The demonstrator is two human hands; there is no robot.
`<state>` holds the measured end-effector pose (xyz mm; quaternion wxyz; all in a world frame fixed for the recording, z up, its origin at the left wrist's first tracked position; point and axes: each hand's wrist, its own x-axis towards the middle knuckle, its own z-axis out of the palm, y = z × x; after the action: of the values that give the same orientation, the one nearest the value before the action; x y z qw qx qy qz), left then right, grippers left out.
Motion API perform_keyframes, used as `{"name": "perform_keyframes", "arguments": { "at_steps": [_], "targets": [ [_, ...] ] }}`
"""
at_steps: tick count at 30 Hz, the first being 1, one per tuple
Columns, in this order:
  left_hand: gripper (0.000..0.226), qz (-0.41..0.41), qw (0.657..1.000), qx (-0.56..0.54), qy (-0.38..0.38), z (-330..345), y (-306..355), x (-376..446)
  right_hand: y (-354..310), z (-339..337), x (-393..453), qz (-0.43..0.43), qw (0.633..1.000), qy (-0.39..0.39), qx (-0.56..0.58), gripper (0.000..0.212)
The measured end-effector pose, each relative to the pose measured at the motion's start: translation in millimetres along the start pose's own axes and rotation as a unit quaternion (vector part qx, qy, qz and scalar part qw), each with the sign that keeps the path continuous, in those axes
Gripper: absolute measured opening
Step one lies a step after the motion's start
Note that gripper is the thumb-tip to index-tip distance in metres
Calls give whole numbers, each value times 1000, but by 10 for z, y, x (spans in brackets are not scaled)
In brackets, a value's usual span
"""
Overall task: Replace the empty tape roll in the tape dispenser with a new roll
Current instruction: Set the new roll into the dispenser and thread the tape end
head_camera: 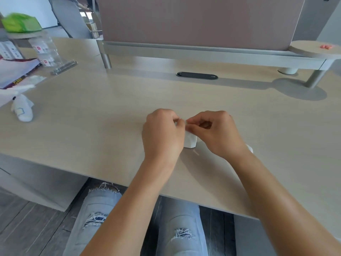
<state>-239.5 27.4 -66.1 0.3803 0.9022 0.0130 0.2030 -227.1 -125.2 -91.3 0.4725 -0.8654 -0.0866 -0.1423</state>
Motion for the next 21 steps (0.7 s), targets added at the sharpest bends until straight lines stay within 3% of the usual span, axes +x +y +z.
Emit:
{"name": "perform_keyframes", "arguments": {
  "at_steps": [8,15,21],
  "targets": [
    [14,-22,995,92,-27,-70,181,77,-3,-40,-30,-1,1000,-13,-2,11],
    [14,25,987,156,-24,-32,197,98,-38,-39,-66,9,1000,-4,-5,9],
    [16,27,990,133,-50,-53,109,184,-127,-13,-87,-1,999,5,-38,10]
  ]
}}
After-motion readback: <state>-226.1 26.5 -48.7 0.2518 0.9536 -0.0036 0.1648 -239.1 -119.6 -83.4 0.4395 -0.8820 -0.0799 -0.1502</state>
